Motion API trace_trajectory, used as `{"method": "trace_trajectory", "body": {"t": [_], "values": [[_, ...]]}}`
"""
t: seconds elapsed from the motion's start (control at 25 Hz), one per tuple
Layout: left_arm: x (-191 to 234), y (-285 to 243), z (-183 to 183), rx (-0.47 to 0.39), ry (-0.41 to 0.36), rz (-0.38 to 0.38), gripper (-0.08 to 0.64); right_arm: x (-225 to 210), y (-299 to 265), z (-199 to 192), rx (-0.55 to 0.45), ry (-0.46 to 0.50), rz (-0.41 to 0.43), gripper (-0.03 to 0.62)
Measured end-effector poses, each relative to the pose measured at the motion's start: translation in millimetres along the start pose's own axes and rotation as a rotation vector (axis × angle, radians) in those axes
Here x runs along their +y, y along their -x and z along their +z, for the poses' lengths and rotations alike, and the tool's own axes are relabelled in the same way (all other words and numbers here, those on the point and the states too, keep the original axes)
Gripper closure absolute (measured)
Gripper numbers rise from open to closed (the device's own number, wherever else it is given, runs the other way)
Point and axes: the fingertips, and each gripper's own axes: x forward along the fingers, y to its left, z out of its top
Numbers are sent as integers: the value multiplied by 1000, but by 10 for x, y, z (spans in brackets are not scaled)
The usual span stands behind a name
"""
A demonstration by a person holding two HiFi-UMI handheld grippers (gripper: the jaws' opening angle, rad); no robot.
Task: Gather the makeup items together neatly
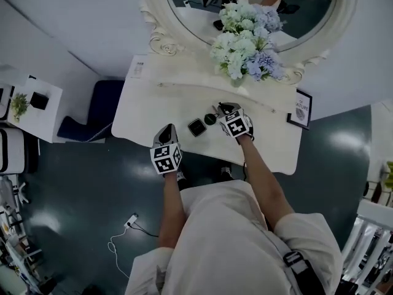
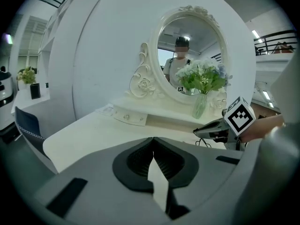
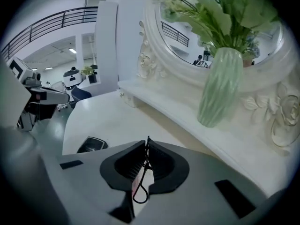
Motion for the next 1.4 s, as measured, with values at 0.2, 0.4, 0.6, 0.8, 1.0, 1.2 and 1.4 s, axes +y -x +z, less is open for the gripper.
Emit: {"method": "trace_trajectory", "body": {"t": [0.2,0.4,0.6,0.8,1.0,1.2,1.4], "values": [[-200,-6,-85,9,1,62,545,-374,-54,-190,8,13,-21,540],[-279,130,-233,16,14,137,545,-541,-168,-291,9,50,-46,540],[-317,349,-389,25,29,209,545,-524,-287,-320,18,77,-5,538],[-355,589,-495,-12,82,288,545,-502,-293,-343,-2,75,32,530],[-480,790,-594,-54,137,337,545,-503,-92,-341,-53,41,45,465],[-847,706,-706,-50,128,293,545,-383,262,-480,-106,-12,93,457],[-1179,584,-640,-57,81,225,545,-234,647,-638,-134,-92,146,459]]}}
